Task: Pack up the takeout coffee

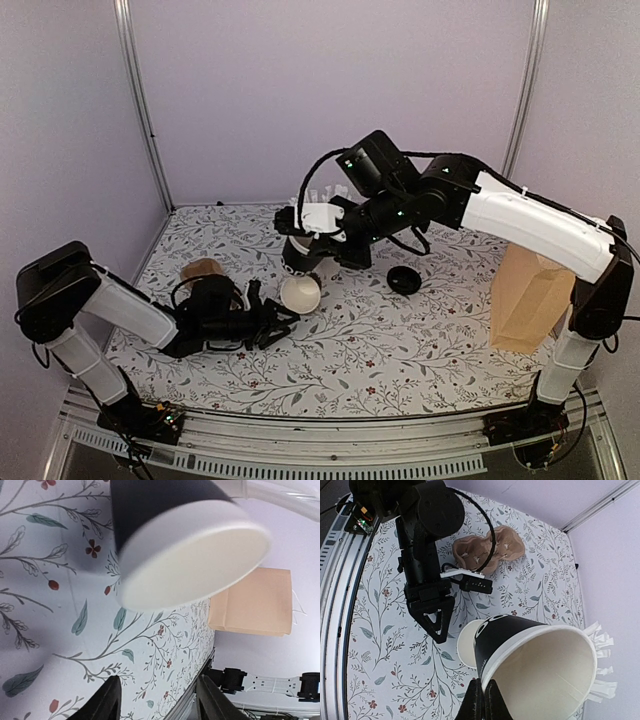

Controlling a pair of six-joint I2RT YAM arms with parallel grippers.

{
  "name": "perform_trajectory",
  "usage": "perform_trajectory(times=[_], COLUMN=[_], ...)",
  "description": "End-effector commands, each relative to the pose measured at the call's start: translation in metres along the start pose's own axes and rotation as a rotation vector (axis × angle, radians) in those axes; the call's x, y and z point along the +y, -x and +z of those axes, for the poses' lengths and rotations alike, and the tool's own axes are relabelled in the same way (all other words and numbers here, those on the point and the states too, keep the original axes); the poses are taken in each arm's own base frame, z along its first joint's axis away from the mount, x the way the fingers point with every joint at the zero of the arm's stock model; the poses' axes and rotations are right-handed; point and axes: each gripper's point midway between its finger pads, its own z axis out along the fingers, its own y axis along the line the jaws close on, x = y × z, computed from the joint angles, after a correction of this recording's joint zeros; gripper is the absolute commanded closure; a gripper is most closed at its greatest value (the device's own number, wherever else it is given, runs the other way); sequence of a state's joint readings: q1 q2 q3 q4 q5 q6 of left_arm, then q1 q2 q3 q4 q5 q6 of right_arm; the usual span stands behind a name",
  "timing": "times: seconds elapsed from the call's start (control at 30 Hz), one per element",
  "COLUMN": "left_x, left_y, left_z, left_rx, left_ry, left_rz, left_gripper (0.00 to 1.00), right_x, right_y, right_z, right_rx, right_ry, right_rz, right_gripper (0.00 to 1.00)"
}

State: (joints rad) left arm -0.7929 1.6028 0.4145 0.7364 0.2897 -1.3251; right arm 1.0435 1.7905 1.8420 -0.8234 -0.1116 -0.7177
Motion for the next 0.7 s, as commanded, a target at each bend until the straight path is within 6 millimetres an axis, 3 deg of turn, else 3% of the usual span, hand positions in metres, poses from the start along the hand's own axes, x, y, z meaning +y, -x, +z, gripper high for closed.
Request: perform_trajectory(times=[0.0,0.2,0.33,0.47,0.67], left_x=[-0.013,-0.053,-0.068,-0.059,-0.033], left_y=[0.014,0.029,0.043,0.055,0.058], left_z=[-0.005,-0.017,-0.029,-0.042,-0.047], left_rx=[-0.047,-0.103,-0.165,-0.213,-0.260], left_ry=[0.012,-0.018,0.028,0.167,0.271], left_rz=[0.070,0.204,0.274,0.309,0.245], left_gripper=[0.47,0.44,0.44,0.44,0.40], right_x=[-0.009,-0.013,-0.011,-0.001,0.044], right_y=[0.015,0.017,0.012,0.000,-0.030], right_z=[-0.021,-0.030,-0.032,-0.032,-0.031], right_rx=[-0.043,-0.053,-0.042,-0.021,0.009], right_ry=[-0.049,-0.070,-0.063,-0.039,0.109], right_rz=[-0.038,-0.051,-0.051,-0.053,-0.045], right_gripper=[1.00,1.00,1.00,1.00,1.00])
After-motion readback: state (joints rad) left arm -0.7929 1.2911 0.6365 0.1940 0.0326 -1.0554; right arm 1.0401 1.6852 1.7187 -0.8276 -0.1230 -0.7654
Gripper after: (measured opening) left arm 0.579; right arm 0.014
